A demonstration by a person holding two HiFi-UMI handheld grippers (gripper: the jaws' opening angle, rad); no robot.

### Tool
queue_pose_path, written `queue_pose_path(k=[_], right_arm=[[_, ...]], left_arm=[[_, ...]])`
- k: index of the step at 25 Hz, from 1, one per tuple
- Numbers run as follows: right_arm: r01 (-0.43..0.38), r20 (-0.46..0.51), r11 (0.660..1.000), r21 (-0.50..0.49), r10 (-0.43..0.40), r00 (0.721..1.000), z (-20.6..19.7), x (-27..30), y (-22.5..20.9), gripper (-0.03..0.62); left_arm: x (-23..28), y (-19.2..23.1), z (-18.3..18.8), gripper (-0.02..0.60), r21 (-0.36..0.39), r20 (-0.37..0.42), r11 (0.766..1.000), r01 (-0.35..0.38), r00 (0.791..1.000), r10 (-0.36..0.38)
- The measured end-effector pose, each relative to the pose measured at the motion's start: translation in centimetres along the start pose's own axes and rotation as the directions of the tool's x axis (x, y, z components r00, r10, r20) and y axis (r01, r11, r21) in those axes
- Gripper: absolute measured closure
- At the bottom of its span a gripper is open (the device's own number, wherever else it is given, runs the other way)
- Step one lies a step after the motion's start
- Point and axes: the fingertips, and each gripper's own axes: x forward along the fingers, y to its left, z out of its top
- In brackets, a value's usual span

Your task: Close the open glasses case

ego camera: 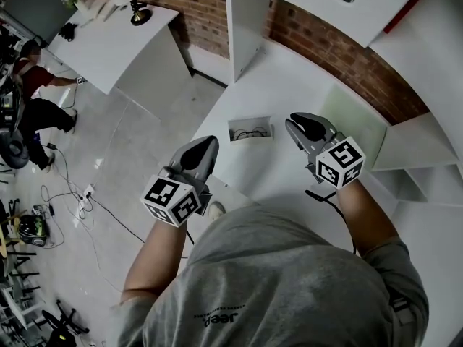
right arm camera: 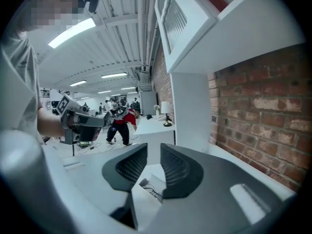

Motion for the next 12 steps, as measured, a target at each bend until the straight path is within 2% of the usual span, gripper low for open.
queue_pose_path(k=[2,4,9,12], right_arm=[[-0.078,-0.02,0.996,-0.037,0.077,0.997,-0.2,0.3,0.9,0.406],[-0.131,-0.058,0.988,-0.085,0.127,0.99,-0.6,0.8,1.5,0.328],[-0.173,-0.145,0.964,-0.201,0.145,0.979,-2.4,2.4,1.1,0.289],[-0.216,-0.221,0.938,-0.271,0.157,0.962,-4.2,4.2,0.6,0.273]], left_arm=[[0.3,-0.1,0.0,0.584,0.002,-0.003,1.0,0.002,1.0,-0.002],[0.5,-0.2,-0.2,0.584,0.001,-0.006,1.0,0.002,1.0,-0.002],[1.0,0.2,-0.9,0.584,-0.007,-0.012,1.0,-0.002,1.0,0.002],[1.6,1.2,-1.5,0.584,-0.011,-0.019,1.0,-0.009,1.0,0.009]])
